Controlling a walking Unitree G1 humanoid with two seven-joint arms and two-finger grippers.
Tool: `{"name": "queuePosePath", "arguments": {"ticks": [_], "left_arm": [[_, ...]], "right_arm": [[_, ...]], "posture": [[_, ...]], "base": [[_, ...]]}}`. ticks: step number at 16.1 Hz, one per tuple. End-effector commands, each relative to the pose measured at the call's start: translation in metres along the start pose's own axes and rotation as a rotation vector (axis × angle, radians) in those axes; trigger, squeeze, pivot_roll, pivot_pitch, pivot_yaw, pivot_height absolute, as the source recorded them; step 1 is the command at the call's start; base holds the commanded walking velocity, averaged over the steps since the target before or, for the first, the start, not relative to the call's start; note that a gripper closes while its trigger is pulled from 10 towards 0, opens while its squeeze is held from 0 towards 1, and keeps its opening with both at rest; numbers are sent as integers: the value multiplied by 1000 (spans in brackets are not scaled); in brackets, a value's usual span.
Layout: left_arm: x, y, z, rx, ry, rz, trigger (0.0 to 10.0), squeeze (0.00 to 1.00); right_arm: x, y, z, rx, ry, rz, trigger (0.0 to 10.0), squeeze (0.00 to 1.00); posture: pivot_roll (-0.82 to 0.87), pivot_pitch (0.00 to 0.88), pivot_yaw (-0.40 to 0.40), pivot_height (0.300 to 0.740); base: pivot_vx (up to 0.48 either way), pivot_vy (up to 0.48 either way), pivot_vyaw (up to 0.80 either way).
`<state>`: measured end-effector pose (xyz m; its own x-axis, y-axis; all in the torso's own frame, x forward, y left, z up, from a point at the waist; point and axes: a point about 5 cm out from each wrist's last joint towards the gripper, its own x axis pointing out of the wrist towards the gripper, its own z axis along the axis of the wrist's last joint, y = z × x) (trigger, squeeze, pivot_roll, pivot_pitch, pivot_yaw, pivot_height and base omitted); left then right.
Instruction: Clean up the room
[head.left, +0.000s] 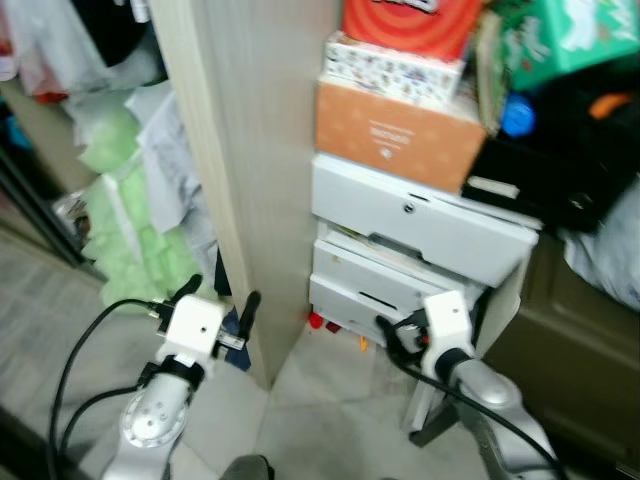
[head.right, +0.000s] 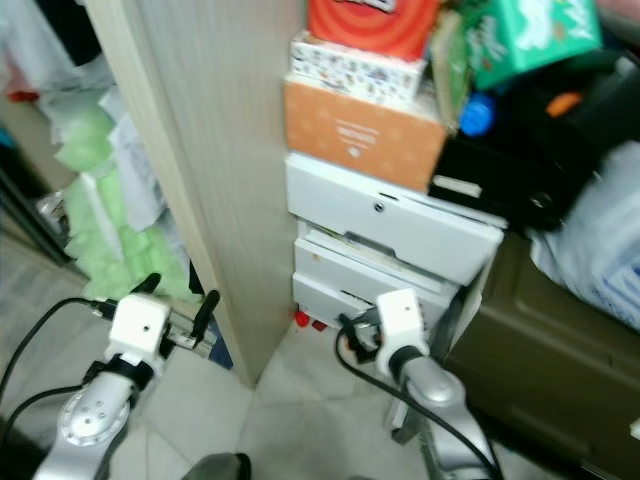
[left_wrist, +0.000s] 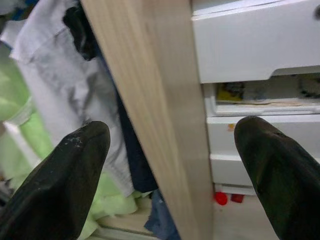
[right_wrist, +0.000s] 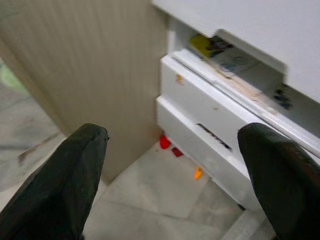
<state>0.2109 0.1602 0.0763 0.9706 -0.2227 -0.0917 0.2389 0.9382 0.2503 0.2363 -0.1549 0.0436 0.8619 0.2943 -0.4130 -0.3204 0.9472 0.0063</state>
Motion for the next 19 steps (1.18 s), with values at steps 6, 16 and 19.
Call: {"name": "queuePosePath", "arguments": {"ticks": [6, 16, 19], "left_arm": [[-1, -10, -2, 10, 16, -99, 10000, 0], [0, 14, -7, 18, 60, 123, 10000, 0], [-6, 16, -13, -74, 122, 188, 10000, 0]], "right_arm": [[-6, 17, -2, -70, 72, 358, 10000, 0], [5, 30, 25, -95, -30, 570, 10000, 0], [3, 37, 21, -79, -26, 613, 10000, 0]], "posture": [[-52, 0, -42, 740], [-33, 0, -39, 740], [-27, 0, -42, 740]], "base": [[0, 0, 800], [0, 0, 800], [0, 0, 800]]}}
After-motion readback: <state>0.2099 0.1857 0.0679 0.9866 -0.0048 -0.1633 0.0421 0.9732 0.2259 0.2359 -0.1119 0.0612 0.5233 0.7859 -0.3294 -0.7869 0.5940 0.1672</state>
